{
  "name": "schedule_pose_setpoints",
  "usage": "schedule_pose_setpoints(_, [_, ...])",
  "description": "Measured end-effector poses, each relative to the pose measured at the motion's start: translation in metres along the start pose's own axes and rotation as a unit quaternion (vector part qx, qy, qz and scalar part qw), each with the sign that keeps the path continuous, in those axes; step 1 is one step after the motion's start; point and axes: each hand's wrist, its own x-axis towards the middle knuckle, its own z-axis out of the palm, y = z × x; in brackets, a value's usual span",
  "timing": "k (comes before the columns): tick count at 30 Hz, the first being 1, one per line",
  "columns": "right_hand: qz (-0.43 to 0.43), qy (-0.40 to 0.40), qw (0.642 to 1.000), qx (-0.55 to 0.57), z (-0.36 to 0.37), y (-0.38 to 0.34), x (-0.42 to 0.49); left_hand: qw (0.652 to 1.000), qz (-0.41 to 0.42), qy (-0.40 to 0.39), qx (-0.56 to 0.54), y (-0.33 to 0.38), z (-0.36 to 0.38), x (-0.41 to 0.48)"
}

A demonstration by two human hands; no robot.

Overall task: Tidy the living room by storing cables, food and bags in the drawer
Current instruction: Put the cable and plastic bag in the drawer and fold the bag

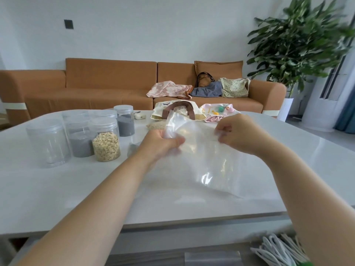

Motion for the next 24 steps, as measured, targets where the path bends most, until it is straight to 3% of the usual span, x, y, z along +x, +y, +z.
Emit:
schedule_pose_setpoints(2, [0.054,0.040,0.998,0.008,-0.004,0.001,0.001,0.996,0.041,0.078,0.033,-0.001,0.002,0.001])
schedule_pose_setpoints(4, [0.125,0.087,0.978,0.141,-0.004,0.012,0.003,0.990,0.068,0.127,0.006,0.002,0.002,0.002])
schedule_pose_setpoints(5, [0.155,0.088,0.947,0.265,-0.003,0.016,0.003,0.987,0.073,0.146,-0.009,0.001,0.000,0.005])
schedule_pose_setpoints(7, [0.203,0.021,0.849,0.487,0.005,0.020,0.002,0.982,0.086,0.164,-0.029,0.002,-0.001,0.006])
schedule_pose_setpoints(8, [0.219,-0.012,0.809,0.546,0.012,0.022,0.002,0.981,0.092,0.168,-0.032,0.003,-0.002,0.006])
schedule_pose_setpoints(9, [0.225,-0.025,0.792,0.566,0.019,0.022,0.001,0.980,0.099,0.167,-0.033,0.002,-0.001,0.006])
schedule_pose_setpoints(14, [0.209,0.125,0.797,0.553,0.036,0.016,0.007,0.986,0.095,0.135,-0.032,0.001,0.000,0.003])
schedule_pose_setpoints(16, [0.209,0.093,0.804,0.549,0.037,0.021,0.006,0.994,0.053,0.074,-0.068,0.003,-0.001,0.002])
schedule_pose_setpoints(19, [0.218,0.002,0.867,0.449,0.047,0.025,-0.001,0.997,0.009,0.013,-0.074,0.001,0.002,0.002])
schedule_pose_setpoints(22, [0.204,0.071,0.873,0.437,0.045,0.021,0.001,0.998,0.022,0.024,-0.059,-0.001,0.003,0.002])
schedule_pose_setpoints(24, [0.200,0.070,0.871,0.444,0.043,0.015,0.006,0.999,0.017,0.036,-0.035,-0.002,0.003,0.003])
